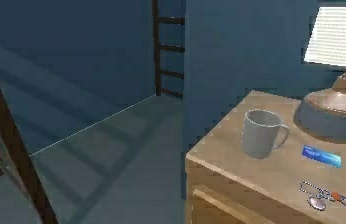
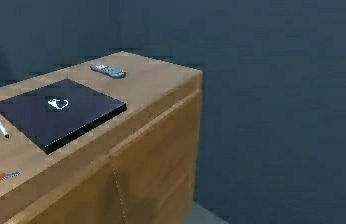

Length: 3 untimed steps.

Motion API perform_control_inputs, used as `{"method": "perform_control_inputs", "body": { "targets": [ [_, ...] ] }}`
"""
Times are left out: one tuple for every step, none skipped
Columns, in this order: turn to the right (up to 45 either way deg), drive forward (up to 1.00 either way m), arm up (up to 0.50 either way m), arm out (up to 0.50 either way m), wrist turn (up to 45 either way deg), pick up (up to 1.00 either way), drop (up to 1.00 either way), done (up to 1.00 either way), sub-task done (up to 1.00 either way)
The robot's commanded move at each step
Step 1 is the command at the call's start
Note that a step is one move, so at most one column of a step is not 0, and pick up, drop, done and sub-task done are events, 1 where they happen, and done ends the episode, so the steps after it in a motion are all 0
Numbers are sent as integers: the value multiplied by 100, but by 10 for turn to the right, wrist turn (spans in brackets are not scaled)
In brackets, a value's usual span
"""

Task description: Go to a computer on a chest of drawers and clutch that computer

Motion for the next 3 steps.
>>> {"method": "perform_control_inputs", "body": {
  "targets": [
    [-240,0,0,0,0,0,0,0,0],
    [0,0,50,0,0,0,0,0,0],
    [0,0,38,0,0,0,0,0,0]
  ]
}}
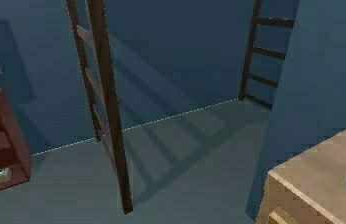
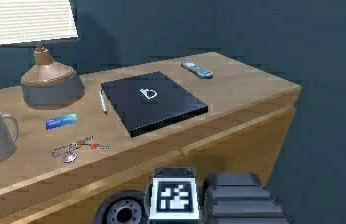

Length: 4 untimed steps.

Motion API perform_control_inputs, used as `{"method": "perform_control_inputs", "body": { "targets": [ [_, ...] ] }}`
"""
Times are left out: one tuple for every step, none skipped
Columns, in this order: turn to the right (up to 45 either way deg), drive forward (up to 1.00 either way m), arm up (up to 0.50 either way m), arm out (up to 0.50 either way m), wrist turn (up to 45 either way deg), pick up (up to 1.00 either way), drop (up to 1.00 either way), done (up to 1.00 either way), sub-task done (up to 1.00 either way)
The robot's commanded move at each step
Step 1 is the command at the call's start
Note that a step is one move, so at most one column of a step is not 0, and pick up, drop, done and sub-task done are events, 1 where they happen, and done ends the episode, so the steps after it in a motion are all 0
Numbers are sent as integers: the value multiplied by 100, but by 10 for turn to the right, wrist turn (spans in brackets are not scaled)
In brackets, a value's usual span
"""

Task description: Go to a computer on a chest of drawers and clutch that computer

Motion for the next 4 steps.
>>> {"method": "perform_control_inputs", "body": {
  "targets": [
    [0,0,0,16,0,0,0,0,0],
    [0,0,0,0,450,0,0,0,0],
    [0,0,0,0,450,0,0,0,0],
    [0,0,0,0,450,0,0,0,0]
  ]
}}
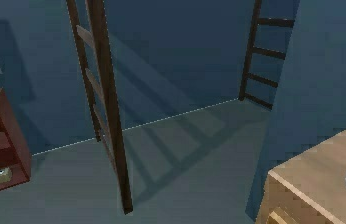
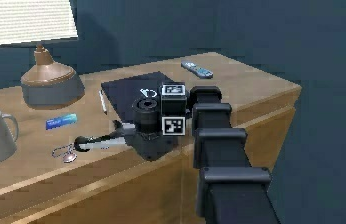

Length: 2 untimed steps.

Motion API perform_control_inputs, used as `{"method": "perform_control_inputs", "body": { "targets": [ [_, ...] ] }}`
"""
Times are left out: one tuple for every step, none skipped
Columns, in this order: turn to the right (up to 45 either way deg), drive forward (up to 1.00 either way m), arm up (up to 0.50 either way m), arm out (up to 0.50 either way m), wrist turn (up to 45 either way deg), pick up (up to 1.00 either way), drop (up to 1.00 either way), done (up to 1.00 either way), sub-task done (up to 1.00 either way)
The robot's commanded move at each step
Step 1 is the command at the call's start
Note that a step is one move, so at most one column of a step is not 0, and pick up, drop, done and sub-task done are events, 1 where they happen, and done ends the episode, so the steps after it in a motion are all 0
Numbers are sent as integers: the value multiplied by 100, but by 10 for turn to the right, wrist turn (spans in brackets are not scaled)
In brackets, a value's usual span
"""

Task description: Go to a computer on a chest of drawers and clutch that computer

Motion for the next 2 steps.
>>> {"method": "perform_control_inputs", "body": {
  "targets": [
    [0,0,0,0,210,0,0,0,0],
    [0,0,0,0,0,100,0,0,0]
  ]
}}
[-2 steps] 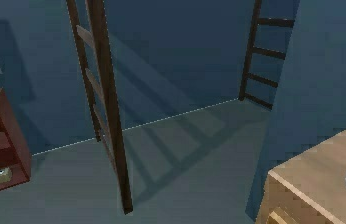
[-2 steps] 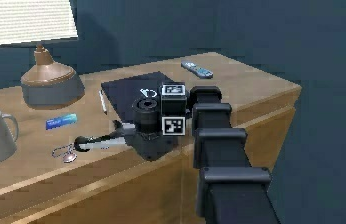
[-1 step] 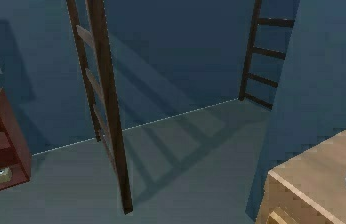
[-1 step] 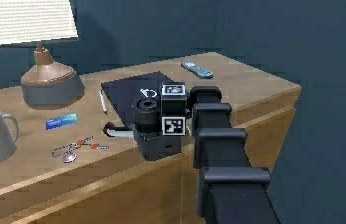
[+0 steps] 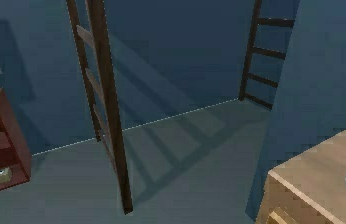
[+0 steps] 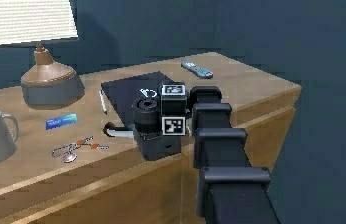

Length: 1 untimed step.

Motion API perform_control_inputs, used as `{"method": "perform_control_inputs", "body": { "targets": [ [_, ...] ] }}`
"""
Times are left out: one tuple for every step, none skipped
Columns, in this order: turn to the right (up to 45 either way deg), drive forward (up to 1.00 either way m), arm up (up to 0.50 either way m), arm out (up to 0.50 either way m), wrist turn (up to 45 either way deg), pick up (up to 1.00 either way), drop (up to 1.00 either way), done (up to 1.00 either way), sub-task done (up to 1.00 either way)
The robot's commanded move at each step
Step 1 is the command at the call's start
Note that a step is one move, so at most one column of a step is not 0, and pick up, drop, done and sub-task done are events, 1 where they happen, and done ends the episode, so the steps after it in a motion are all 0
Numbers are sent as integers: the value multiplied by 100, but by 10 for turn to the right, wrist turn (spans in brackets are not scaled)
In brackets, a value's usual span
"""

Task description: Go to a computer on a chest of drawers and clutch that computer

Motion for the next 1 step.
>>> {"method": "perform_control_inputs", "body": {
  "targets": [
    [0,0,0,0,0,0,0,100,0]
  ]
}}
